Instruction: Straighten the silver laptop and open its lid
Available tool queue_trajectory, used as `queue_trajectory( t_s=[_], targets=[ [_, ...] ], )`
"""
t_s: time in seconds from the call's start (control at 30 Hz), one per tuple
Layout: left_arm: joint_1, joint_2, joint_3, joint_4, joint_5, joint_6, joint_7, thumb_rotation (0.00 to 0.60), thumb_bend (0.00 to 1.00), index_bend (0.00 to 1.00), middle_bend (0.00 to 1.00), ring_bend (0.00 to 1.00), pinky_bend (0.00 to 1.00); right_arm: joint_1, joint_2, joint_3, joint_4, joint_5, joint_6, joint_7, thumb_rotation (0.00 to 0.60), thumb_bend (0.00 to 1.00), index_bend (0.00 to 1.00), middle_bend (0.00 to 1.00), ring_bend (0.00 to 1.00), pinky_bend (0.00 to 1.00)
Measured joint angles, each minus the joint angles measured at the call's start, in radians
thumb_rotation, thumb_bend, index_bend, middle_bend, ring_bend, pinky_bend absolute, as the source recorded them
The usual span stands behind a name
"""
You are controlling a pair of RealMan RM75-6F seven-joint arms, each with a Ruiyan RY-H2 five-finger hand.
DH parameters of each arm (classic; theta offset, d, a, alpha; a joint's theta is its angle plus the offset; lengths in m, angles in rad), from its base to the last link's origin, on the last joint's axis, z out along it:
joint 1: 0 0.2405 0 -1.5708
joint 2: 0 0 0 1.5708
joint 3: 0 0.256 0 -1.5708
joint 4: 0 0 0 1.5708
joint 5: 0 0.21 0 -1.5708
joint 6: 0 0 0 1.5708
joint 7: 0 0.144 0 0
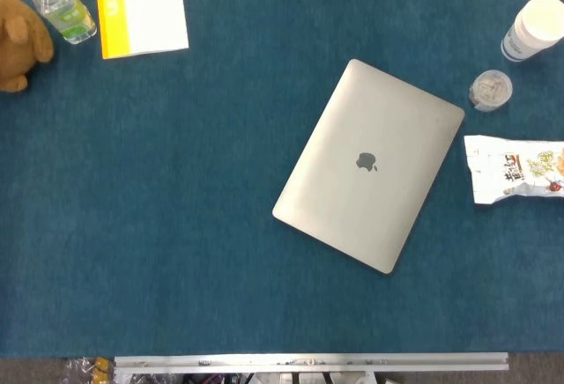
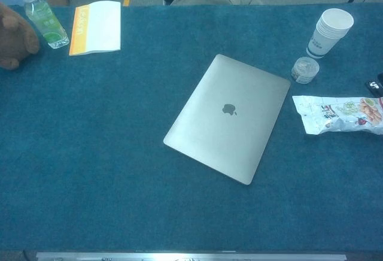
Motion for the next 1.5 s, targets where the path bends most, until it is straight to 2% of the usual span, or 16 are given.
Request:
queue_trajectory(
  t_s=[0.7, 0.87, 1.13, 1.5],
  targets=[
    [0.011, 0.020, 0.003, -0.003, 0.008, 0.021, -0.027, 0.600, 0.25, 0.00, 0.00, 0.00, 0.04, 0.029, 0.022, -0.009, -0.042, -0.070, -0.034, 0.001, 0.600, 0.14, 0.01, 0.09, 0.01, 0.17],
    [0.013, 0.032, 0.006, -0.013, 0.013, 0.022, -0.026, 0.600, 0.25, 0.00, 0.00, 0.00, 0.04, 0.068, 0.033, -0.018, -0.056, -0.120, -0.091, 0.010, 0.600, 0.12, 0.01, 0.09, 0.01, 0.17],
    [0.011, 0.050, 0.008, -0.038, 0.023, 0.023, -0.011, 0.600, 0.25, 0.00, 0.00, 0.00, 0.04, 0.161, 0.029, -0.051, -0.053, -0.229, -0.234, 0.013, 0.600, 0.00, 0.01, 0.09, 0.01, 0.17],
    [0.026, 0.069, 0.016, -0.063, 0.029, 0.042, 0.000, 0.600, 0.25, 0.00, 0.00, 0.00, 0.04, 0.288, -0.043, -0.103, -0.040, -0.318, -0.414, -0.029, 0.600, 0.00, 0.01, 0.08, 0.00, 0.15]
  ],
)
